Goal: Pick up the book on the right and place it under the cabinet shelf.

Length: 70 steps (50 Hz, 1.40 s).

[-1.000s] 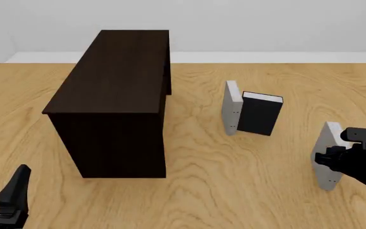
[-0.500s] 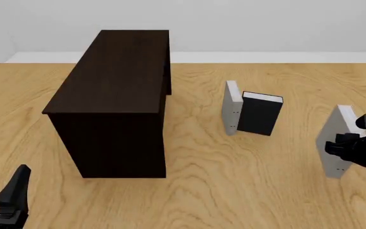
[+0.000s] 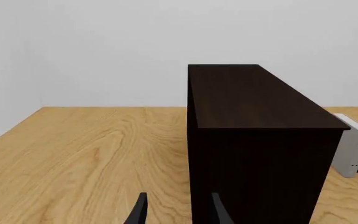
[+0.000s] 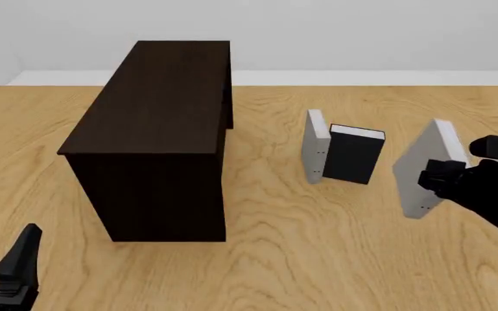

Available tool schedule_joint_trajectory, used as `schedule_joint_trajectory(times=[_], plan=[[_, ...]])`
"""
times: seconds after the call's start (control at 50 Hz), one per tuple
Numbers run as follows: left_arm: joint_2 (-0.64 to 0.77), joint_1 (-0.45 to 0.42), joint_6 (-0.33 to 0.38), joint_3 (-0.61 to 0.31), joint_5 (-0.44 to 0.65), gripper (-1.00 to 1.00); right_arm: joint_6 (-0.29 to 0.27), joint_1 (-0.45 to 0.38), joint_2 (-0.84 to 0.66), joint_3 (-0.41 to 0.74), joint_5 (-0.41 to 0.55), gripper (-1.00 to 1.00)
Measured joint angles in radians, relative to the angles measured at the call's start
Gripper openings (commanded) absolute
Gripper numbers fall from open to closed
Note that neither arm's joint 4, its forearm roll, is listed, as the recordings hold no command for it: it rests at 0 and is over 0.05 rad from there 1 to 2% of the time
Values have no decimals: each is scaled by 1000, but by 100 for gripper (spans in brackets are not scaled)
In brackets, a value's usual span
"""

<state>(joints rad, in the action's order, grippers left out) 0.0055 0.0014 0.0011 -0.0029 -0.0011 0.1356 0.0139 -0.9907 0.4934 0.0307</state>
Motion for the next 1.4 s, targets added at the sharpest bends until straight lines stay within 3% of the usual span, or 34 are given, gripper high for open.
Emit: schedule_joint_trajectory(times=[0.46, 1.12, 1.4], plan=[[0, 0, 0, 0, 1, 100, 140, -158, -70, 23, -132, -100], [0, 1, 1, -1, 1, 100, 205, -384, -263, 160, -261, -100], [1, 1, 1, 0, -1, 100, 234, -441, -368, 209, -325, -100]])
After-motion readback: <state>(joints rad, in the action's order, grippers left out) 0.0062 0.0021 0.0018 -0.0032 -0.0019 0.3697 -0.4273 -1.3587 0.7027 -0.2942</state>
